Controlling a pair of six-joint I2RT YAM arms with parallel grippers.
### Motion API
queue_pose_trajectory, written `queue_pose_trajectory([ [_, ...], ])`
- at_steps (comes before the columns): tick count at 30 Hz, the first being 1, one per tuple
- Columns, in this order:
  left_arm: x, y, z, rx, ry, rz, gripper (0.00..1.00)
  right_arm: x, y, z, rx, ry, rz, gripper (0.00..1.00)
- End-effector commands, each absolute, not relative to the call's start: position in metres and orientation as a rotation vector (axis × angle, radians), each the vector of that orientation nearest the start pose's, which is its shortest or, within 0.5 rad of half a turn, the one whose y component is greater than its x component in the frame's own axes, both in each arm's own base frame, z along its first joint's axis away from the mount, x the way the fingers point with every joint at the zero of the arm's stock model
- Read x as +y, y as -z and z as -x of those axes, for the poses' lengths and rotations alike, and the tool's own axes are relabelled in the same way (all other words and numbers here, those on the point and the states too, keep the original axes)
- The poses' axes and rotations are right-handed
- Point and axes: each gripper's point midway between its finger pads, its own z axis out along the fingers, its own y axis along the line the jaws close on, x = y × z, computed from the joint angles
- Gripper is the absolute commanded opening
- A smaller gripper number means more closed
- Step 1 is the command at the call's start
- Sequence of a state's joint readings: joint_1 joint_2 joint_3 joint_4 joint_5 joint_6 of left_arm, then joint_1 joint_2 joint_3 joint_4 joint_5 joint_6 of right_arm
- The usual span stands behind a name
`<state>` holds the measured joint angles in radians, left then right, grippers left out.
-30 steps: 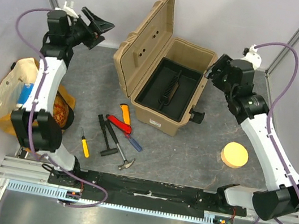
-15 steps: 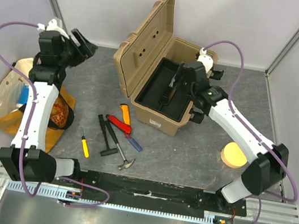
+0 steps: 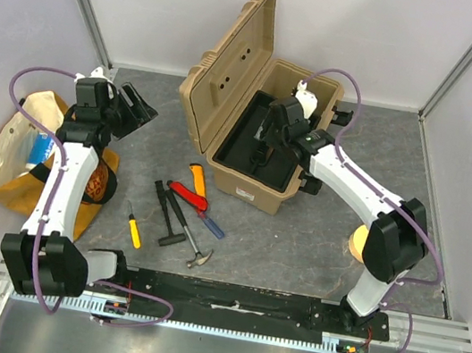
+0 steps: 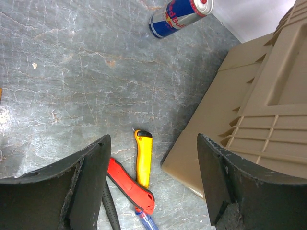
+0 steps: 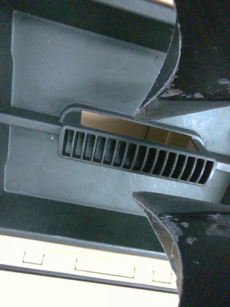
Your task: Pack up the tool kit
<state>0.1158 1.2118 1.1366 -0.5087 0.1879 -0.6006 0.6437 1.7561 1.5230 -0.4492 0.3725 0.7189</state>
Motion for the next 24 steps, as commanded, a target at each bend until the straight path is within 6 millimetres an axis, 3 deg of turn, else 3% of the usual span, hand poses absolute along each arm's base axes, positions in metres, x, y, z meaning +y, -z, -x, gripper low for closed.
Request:
queue_pose_trajectory([
  [1, -0.008, -0.263, -0.361, 2.009, 0.442, 0.624, 0.77, 0.273, -0.212, -0.434, 2.129, -0.369, -0.334, 0.67],
  [7, -0.006, -0.264, -0.359, 2.005, 0.432, 0.626, 0.77, 0.282, -0.203, -0.439, 2.149, -0.388, -0.327, 0.58],
  [13, -0.002, -0.269, -0.356, 1.993, 0.402, 0.645, 0.77, 0.276, -0.208, -0.442, 2.113, -0.373, -0.372, 0.22],
  [15, 0.001, -0.272, -0.355, 1.984, 0.391, 0.650, 0.77, 0.273, -0.219, -0.443, 2.083, -0.375, -0.386, 0.08],
  [17, 0.001, -0.274, -0.355, 1.984, 0.386, 0.645, 0.78, 0.269, -0.231, -0.444, 2.051, -0.373, -0.390, 0.00],
  [24, -0.003, -0.276, -0.356, 1.986, 0.411, 0.640, 0.78, 0.253, -0.301, -0.435, 1.859, -0.456, -0.413, 0.00],
])
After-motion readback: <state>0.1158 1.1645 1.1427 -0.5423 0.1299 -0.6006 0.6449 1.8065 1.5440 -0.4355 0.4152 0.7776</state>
